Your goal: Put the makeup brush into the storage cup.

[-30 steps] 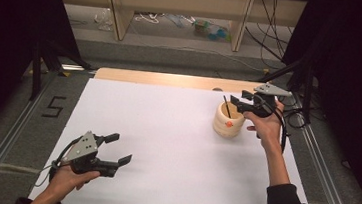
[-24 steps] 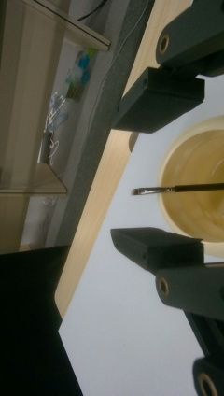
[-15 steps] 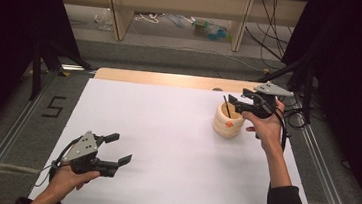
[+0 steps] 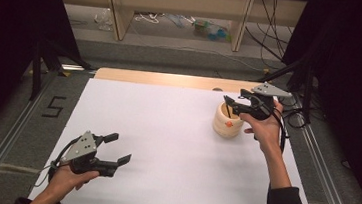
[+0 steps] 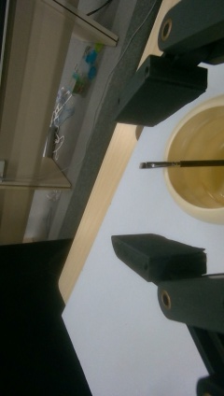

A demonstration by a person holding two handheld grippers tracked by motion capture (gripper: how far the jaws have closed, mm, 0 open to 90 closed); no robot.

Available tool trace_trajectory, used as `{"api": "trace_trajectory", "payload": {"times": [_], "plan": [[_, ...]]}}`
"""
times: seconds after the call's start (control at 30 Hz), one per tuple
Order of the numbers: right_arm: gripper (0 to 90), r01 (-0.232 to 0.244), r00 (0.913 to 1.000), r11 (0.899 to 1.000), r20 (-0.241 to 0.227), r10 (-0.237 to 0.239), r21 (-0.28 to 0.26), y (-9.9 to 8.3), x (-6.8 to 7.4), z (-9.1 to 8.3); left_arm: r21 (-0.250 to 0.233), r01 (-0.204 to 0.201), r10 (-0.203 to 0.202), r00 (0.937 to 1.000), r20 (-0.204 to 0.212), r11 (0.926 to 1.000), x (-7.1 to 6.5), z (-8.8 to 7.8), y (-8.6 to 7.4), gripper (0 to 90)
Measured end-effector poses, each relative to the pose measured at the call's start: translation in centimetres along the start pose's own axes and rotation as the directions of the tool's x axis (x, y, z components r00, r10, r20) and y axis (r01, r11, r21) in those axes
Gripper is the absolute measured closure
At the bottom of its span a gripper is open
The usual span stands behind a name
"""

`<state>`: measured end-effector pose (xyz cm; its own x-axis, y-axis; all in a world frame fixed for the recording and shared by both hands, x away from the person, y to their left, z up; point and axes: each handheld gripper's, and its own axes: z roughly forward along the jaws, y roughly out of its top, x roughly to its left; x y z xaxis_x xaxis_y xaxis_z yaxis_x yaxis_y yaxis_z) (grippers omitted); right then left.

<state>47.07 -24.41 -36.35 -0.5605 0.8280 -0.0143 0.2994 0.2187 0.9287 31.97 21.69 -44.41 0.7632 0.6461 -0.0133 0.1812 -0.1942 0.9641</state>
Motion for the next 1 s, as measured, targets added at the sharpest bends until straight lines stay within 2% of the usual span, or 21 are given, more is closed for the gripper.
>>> {"api": "trace_trajectory", "payload": {"times": [0.13,0.17,0.2,0.47,0.67,1.0], "plan": [[35.4,0.015,0.9999,1.000,0.002,-0.015,-0.009,0.1,0.3,-0.1,-0.001,-0.002,0.002,1.0000,0.003,1.0000,0.0,0.1,0.0,18.3],[35.3,0.012,0.9999,1.000,-0.004,-0.012,-0.002,0.2,0.4,-0.2,-0.002,0.010,-0.010,0.9999,0.002,0.9999,-0.1,0.1,0.0,18.3],[35.3,0.017,0.9998,1.000,-0.009,-0.017,-0.006,0.2,0.5,-0.2,0.000,-0.004,0.004,1.0000,0.003,1.0000,0.0,0.1,0.0,18.3],[34.8,0.022,0.9997,1.000,-0.015,-0.022,0.004,0.1,1.1,-0.1,-0.002,0.003,-0.003,1.0000,0.005,1.0000,0.0,0.1,0.0,18.3],[33.8,0.025,0.9995,1.000,-0.021,-0.025,0.018,-0.1,1.3,-0.1,0.002,-0.006,0.006,1.0000,0.008,1.0000,0.0,0.2,0.1,18.3],[33.1,0.040,0.9987,0.999,-0.032,-0.040,0.014,0.0,2.1,-0.1,-0.007,-0.001,0.001,0.9999,0.011,1.0000,0.0,0.2,0.0,18.3]]}}
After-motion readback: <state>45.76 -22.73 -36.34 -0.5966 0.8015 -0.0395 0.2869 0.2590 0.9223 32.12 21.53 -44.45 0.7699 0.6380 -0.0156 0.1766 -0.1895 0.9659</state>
